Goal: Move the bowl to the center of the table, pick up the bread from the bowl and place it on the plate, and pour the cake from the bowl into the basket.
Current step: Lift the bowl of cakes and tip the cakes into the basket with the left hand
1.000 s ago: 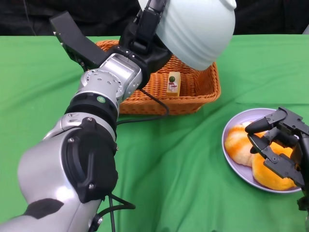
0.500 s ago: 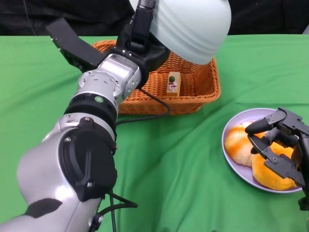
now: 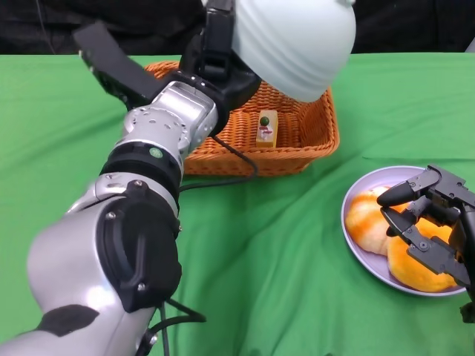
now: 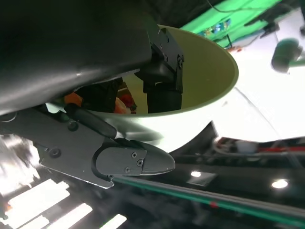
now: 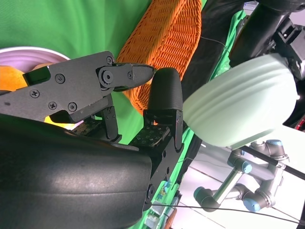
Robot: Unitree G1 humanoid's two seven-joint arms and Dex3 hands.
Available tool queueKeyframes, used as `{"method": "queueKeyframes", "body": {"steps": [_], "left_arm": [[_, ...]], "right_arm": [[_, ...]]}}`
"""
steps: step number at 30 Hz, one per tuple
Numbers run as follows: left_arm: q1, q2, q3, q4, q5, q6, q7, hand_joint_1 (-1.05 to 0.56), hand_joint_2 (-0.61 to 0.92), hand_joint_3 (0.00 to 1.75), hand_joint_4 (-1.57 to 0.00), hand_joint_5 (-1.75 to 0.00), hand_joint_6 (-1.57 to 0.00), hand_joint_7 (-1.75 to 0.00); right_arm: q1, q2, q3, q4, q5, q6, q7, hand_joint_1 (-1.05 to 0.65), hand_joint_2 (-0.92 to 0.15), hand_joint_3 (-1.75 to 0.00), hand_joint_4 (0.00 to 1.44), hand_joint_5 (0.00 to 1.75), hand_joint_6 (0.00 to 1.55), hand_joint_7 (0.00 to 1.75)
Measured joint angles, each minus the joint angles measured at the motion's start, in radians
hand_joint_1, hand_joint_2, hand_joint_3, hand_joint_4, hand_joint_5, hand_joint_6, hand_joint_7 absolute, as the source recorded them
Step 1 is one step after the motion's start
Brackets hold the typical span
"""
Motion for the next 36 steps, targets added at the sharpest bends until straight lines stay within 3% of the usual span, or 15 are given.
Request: {"method": "queueKeyframes", "body": {"steps": [3, 5, 11, 24, 25, 27, 28, 30, 36], "left_arm": [[0.005, -0.001, -0.078, -0.004, 0.087, -0.082, -0.044, -0.12, 0.69, 0.88, -0.79, -1.75, -0.64, -1.65], [0.016, -0.001, -0.134, -0.009, 0.145, -0.147, -0.072, -0.12, 0.68, 0.98, -0.79, -1.75, -0.69, -1.6], [0.039, -0.001, -0.189, -0.01, 0.215, -0.21, -0.104, -0.12, 0.68, 0.98, -0.8, -1.75, -0.74, -1.53], [0.039, -0.001, -0.211, -0.01, 0.241, -0.241, -0.135, -0.13, 0.7, 0.93, -0.79, -1.75, -0.74, -1.54], [0.035, -0.002, -0.172, -0.009, 0.201, -0.208, -0.124, -0.32, 0.83, 0.65, -0.76, -1.75, -0.58, -1.57], [0.026, -0.003, -0.033, -0.003, 0.042, -0.092, -0.052, -0.44, 0.9, 0.49, -0.74, -1.75, -0.42, -1.66], [0.02, -0.001, 0.041, 0.001, -0.042, -0.032, -0.003, -0.47, 0.91, 0.46, -0.73, -1.75, -0.36, -1.7], [0.011, 0.003, 0.104, 0.001, -0.116, 0.024, 0.055, -0.46, 0.92, 0.46, -0.74, -1.75, -0.36, -1.73], [-0.022, 0.018, 0.131, -0.008, -0.152, 0.046, 0.087, -0.47, 0.92, 0.45, -0.76, -1.75, -0.41, -1.75]], "right_arm": [[0.0, 0.0, 0.0, 0.001, 0.001, -0.005, 0.002, -0.16, -0.89, -0.25, 0.71, 1.52, 0.66, 1.24], [0.0, 0.0, -0.001, 0.002, 0.002, -0.005, 0.003, -0.16, -0.89, -0.25, 0.71, 1.52, 0.66, 1.24], [0.0, -0.004, -0.001, 0.006, 0.0, -0.01, 0.003, -0.16, -0.9, -0.25, 0.71, 1.51, 0.66, 1.23], [0.0, -0.005, -0.001, 0.006, 0.003, -0.011, 0.004, -0.16, -0.9, -0.25, 0.71, 1.53, 0.66, 1.25], [0.0, -0.005, -0.001, 0.006, 0.003, -0.011, 0.005, -0.15, -0.9, -0.25, 0.7, 1.53, 0.66, 1.25], [-0.001, -0.005, -0.001, 0.007, 0.006, -0.011, 0.006, -0.15, -0.9, -0.24, 0.7, 1.53, 0.66, 1.25], [0.0, -0.005, -0.001, 0.007, 0.01, -0.011, 0.006, -0.15, -0.9, -0.24, 0.7, 1.53, 0.66, 1.25], [-0.001, -0.005, -0.002, 0.009, 0.016, -0.011, 0.006, -0.16, -0.91, -0.24, 0.7, 1.53, 0.66, 1.25], [-0.001, -0.005, -0.001, 0.012, 0.019, -0.011, 0.011, -0.14, -0.91, -0.23, 0.7, 1.53, 0.65, 1.25]]}}
